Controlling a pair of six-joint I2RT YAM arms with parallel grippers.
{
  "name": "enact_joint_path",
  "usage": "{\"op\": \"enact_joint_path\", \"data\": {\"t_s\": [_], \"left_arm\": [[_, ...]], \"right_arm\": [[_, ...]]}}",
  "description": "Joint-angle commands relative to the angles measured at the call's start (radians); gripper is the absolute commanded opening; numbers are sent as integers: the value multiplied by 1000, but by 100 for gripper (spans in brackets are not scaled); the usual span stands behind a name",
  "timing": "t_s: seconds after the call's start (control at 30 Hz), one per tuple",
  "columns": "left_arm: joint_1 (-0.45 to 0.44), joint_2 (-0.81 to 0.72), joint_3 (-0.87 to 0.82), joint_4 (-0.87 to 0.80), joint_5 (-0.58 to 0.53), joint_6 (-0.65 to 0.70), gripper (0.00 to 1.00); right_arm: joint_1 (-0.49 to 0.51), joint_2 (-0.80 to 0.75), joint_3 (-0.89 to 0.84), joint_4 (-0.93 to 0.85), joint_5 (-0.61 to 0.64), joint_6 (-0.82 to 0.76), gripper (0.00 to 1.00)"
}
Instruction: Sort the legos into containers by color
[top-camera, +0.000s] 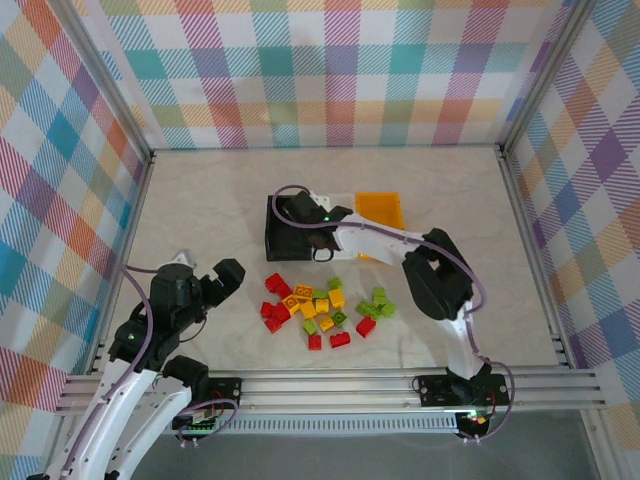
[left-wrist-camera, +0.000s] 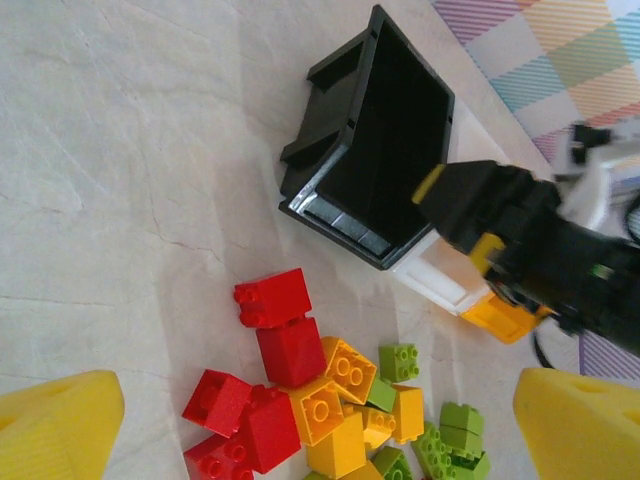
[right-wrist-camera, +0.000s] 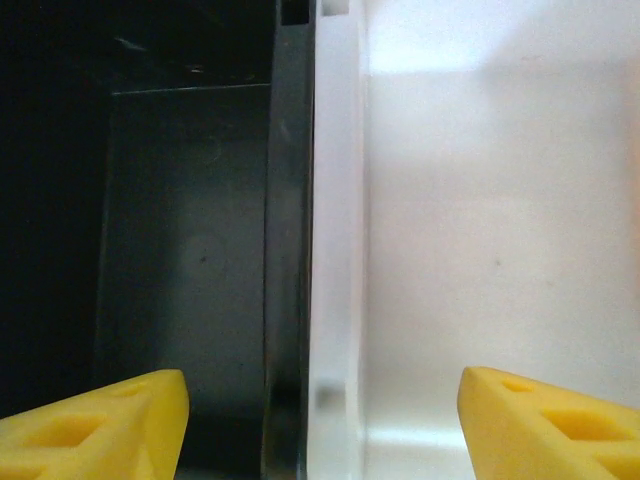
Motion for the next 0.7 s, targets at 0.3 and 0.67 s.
{"op": "enact_joint_path", "data": {"t_s": [0.3,0.67], "left_arm": [[-159,189,-42,86,43,-18,100],[-159,195,-56,92,26,-8,100]], "right_arm": [[13,-555,-557,-70,74,14,72],[-102,-466,-676,-72,-30,47,68]]}}
